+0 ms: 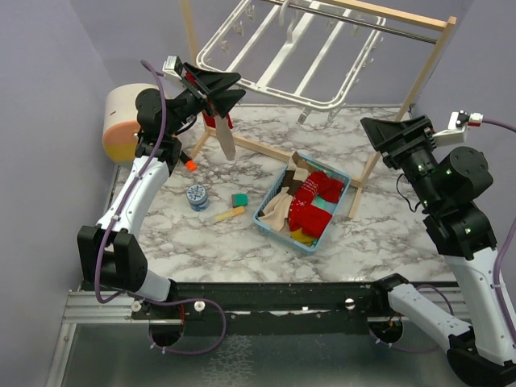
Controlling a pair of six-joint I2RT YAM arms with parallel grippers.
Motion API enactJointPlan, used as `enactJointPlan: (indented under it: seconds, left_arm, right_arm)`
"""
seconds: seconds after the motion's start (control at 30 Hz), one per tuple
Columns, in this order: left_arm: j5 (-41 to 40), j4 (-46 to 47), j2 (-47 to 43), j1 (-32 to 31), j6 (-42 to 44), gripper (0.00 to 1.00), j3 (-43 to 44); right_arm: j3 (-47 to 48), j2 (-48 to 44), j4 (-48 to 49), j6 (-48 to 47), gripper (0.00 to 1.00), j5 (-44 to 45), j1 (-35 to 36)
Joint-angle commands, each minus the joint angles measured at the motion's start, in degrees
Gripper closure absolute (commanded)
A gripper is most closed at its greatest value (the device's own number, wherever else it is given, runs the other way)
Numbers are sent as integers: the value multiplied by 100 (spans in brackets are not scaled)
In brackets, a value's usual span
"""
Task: Clip the socks to the hanger
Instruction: Rotate the hanger at the clothesline.
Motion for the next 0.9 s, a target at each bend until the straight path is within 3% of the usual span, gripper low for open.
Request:
enactJointPlan:
  seconds: [0.0,0.87]
  left_arm:
    - [-108,141,-109,28,31,35,-40]
    - [-126,141,93,28,30,35,119]
  right_arm:
    - [-15,34,-171,-158,31,-134,-2]
    - [50,63,-185,-286,31,-175,-2]
